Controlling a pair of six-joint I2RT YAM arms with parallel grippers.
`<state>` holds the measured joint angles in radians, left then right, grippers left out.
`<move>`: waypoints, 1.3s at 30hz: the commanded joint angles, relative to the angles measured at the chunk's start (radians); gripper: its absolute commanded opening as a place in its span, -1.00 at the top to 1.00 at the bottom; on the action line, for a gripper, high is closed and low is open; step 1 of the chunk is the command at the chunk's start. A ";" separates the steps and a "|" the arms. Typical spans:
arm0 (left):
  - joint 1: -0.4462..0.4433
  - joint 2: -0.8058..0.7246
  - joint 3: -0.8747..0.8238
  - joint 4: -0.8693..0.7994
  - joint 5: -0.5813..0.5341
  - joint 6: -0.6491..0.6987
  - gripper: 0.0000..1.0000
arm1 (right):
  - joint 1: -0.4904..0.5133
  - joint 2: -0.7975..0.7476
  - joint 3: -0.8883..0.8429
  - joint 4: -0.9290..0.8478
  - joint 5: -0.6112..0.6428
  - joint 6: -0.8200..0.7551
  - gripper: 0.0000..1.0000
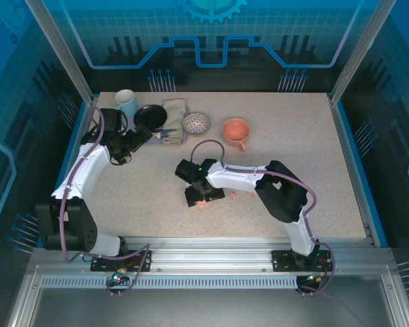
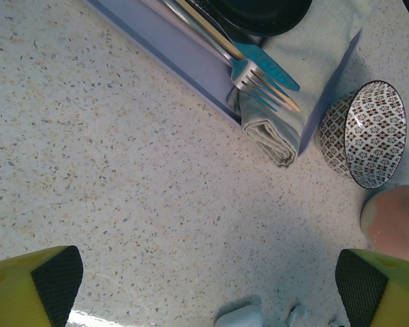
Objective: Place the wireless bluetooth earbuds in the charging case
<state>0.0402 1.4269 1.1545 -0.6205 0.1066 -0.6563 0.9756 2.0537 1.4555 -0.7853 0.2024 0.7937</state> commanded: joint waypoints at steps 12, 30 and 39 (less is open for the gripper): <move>0.012 -0.023 -0.017 0.011 0.035 -0.008 -0.98 | 0.021 0.037 0.040 -0.040 0.005 0.026 -0.60; 0.012 -0.036 -0.056 0.062 0.112 -0.026 -0.98 | 0.026 -0.055 0.003 -0.046 0.066 0.073 -0.20; -0.009 -0.156 -0.282 0.229 0.262 -0.111 -0.98 | -0.059 -0.171 -0.006 -0.007 0.068 0.135 -0.19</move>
<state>0.0418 1.3293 0.9466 -0.4702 0.2802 -0.7101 0.9558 1.9366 1.4521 -0.7967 0.2501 0.8818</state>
